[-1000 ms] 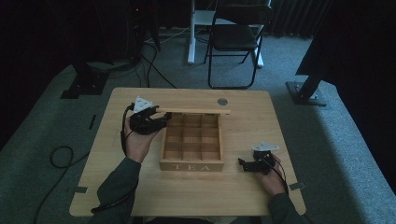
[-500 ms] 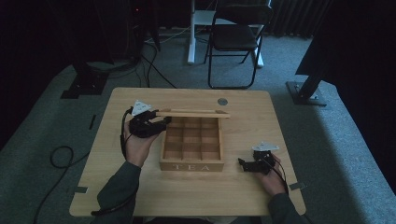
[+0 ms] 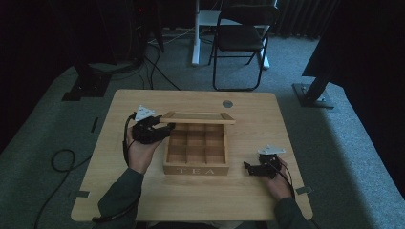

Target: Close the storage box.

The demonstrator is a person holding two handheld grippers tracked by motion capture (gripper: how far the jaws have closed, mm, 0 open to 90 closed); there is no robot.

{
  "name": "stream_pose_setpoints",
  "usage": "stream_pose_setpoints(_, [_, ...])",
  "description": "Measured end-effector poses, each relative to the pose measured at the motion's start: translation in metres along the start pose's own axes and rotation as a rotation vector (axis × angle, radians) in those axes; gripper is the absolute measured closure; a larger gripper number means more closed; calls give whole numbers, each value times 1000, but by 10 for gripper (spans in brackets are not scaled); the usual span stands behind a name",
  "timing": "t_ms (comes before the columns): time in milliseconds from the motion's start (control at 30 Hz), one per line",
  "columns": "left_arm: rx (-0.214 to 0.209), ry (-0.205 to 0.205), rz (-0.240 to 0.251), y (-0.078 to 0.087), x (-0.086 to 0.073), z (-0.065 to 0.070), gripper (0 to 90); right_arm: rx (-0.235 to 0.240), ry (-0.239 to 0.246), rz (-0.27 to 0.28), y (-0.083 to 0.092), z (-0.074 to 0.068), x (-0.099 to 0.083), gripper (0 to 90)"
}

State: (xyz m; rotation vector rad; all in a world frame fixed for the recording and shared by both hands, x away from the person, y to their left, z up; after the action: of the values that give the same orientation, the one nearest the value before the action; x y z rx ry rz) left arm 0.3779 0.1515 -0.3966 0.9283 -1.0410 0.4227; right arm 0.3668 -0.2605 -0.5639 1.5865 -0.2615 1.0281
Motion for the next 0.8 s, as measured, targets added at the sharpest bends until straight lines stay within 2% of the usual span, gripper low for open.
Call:
stream_pose_setpoints(267, [-2, 13, 1, 0, -4, 1, 405, -2, -1, 0, 0, 0, 0, 138])
stream_pose_setpoints(800, [5, 2, -15, 3, -19, 5, 407, -5, -5, 0, 1, 0, -1, 138])
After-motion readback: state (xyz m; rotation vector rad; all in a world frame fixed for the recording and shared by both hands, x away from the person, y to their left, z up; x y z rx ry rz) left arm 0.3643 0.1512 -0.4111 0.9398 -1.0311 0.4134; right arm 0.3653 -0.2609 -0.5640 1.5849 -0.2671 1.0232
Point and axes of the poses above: each handheld gripper's, and its own axes: y roughly backward along the jaws, x roughly out of its top, z roughly to its right, the point moved 2 cm from there along -y, roughly forward along the jaws, and after that the axes turned 5 degrees about -x, right-handed, at the moved point
